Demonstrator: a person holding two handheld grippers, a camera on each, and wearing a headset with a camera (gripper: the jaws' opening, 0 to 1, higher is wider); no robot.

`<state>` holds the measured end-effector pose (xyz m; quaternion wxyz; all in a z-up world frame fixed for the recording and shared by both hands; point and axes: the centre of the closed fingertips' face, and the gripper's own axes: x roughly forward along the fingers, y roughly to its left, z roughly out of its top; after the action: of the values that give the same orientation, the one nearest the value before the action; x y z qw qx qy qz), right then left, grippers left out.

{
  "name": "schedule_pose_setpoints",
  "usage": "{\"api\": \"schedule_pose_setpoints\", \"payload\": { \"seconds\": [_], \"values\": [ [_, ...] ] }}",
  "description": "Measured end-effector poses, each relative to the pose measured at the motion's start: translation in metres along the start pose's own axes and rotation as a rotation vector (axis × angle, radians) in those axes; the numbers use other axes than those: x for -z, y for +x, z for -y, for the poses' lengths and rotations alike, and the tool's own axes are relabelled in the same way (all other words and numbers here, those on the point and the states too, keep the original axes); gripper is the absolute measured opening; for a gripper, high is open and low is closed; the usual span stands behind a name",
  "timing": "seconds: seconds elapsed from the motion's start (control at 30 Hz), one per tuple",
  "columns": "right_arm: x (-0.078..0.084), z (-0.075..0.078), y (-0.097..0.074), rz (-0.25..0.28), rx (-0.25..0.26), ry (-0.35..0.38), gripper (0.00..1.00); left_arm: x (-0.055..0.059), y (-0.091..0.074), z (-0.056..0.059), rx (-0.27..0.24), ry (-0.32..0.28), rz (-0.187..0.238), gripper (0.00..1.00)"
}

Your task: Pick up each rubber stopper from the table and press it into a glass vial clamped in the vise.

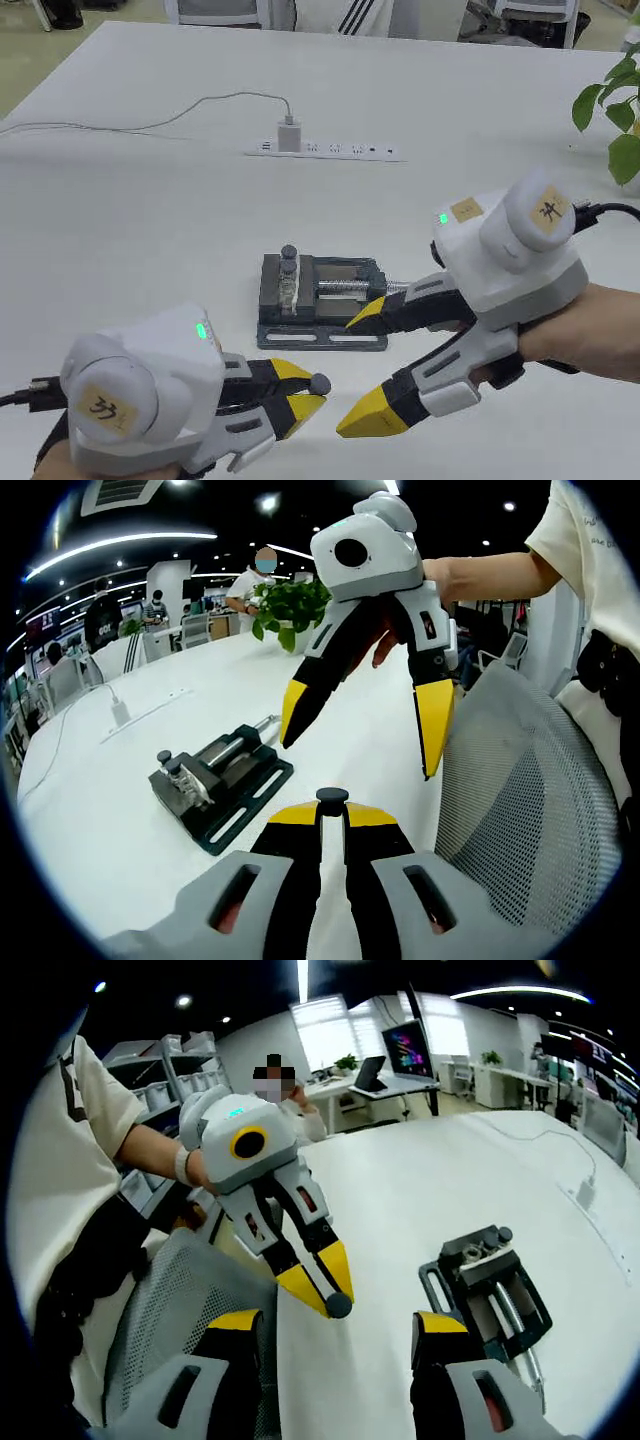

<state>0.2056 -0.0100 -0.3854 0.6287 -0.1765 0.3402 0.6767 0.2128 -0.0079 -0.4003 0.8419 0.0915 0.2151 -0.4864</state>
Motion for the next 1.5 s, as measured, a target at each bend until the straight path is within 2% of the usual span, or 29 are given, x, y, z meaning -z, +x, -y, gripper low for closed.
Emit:
{"api": "schedule_pose_setpoints", "payload": {
  "seconds": [0.13, 0.27, 0.4, 0.5, 0.7, 1.07, 1.5],
  "values": [
    [0.001, -0.001, 0.002, -0.040, 0.007, -0.067, 0.53, 0.001, 0.002, 0.004, 0.011, 0.000, -0.009, 0.04],
    [0.003, 0.001, 0.003, -0.100, 0.020, -0.190, 0.46, 0.001, 0.003, 0.006, 0.020, 0.004, -0.020, 0.04],
    [0.001, -0.002, 0.004, -0.126, 0.000, -0.244, 0.36, 0.000, 0.002, 0.006, 0.023, 0.005, -0.023, 0.04],
    [0.004, -0.003, 0.006, -0.169, -0.009, -0.295, 0.31, 0.000, 0.002, 0.006, 0.025, 0.008, -0.026, 0.04],
    [0.004, -0.006, 0.010, -0.184, -0.033, -0.315, 0.21, -0.002, 0.003, 0.006, 0.024, 0.006, -0.024, 0.04],
    [0.008, -0.009, 0.014, -0.210, -0.063, -0.330, 0.17, 0.000, 0.002, 0.005, 0.022, -0.001, -0.019, 0.04],
    [0.006, -0.007, 0.015, -0.247, -0.054, -0.367, 0.13, -0.001, 0.002, 0.005, 0.026, -0.019, -0.018, 0.04]
  ]
}}
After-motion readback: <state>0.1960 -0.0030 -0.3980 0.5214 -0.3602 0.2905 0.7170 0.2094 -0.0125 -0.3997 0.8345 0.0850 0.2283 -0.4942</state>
